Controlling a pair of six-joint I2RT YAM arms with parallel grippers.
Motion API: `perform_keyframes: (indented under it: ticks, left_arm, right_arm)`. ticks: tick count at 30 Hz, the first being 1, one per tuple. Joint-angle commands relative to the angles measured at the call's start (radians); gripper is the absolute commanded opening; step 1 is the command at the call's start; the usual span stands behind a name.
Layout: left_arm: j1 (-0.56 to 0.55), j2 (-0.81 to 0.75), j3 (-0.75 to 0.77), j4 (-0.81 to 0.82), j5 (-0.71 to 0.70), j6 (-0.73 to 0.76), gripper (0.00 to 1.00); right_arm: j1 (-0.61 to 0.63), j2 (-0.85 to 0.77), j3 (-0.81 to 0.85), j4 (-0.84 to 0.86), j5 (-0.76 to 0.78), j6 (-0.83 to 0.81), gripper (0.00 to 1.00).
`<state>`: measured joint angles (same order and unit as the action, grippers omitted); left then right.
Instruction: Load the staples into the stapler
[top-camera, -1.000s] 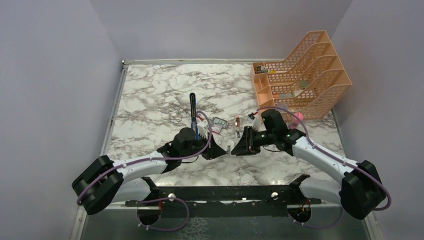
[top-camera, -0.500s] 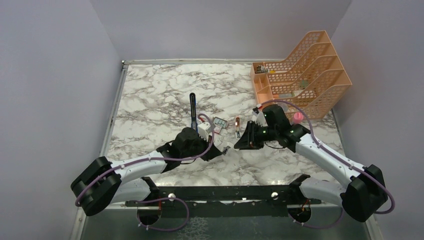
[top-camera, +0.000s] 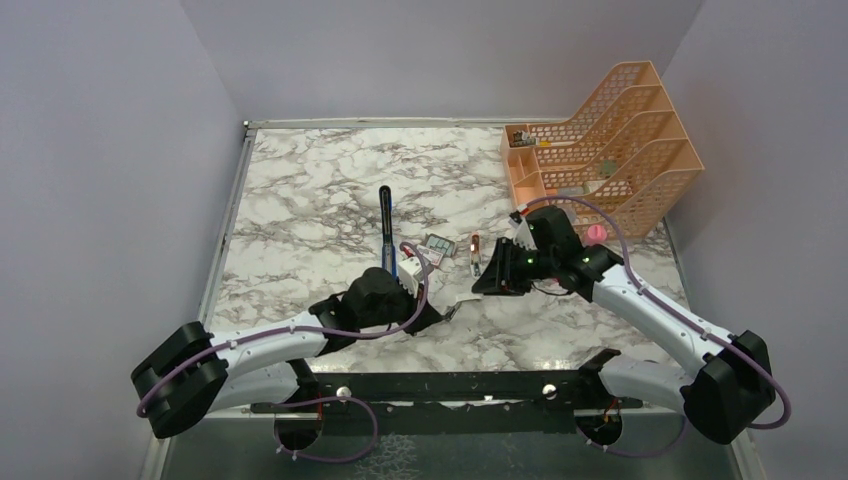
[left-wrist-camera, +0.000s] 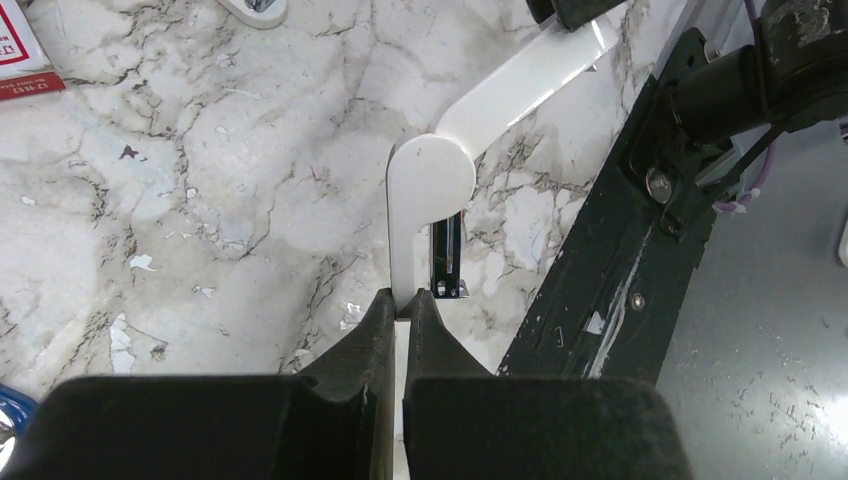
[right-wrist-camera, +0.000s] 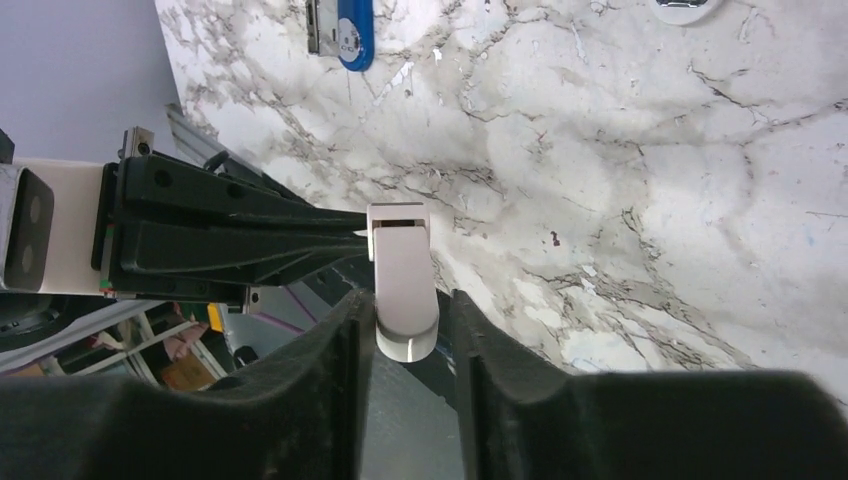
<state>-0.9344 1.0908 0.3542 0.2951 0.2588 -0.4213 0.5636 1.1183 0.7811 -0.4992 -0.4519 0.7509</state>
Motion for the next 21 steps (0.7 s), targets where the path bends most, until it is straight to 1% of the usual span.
perform_keyframes:
  ticks: [1,4,6,8,10,15,18,21]
  left_arm:
    - [-0.008,-0.027,0.009,0.003,-0.043,-0.015,0.00]
    - [-0.007,-0.006,0.031,0.007,-0.068,-0.080,0.00]
    - [-0.007,0.020,0.040,0.031,-0.070,-0.129,0.00]
    - [-0.007,0.047,0.050,0.059,-0.069,-0.178,0.00]
    - [-0.009,0.077,0.061,0.086,-0.063,-0.226,0.00]
    - [-0.018,0.153,0.105,0.125,-0.058,-0.288,0.00]
    - [-0.023,0.190,0.119,0.151,-0.062,-0.321,0.00]
    - [-0.031,0.225,0.128,0.172,-0.070,-0.341,0.00]
  right_arm:
    - [-0.004,-0.005,-0.014,0.044,-0.033,-0.014,0.47]
    - [-0.005,-0.017,-0.052,0.101,-0.085,-0.024,0.65]
    - [-0.005,-0.042,-0.080,0.146,-0.084,-0.030,0.72]
    - [-0.004,-0.054,-0.099,0.176,-0.056,-0.024,0.75]
    - [-0.003,-0.046,-0.107,0.190,-0.008,-0.020,0.75]
    - [0.014,0.005,-0.120,0.224,0.100,0.020,0.75]
    - [0.026,0.011,-0.136,0.235,0.153,0.057,0.70]
    - [0.033,0.004,-0.156,0.261,0.167,0.078,0.67]
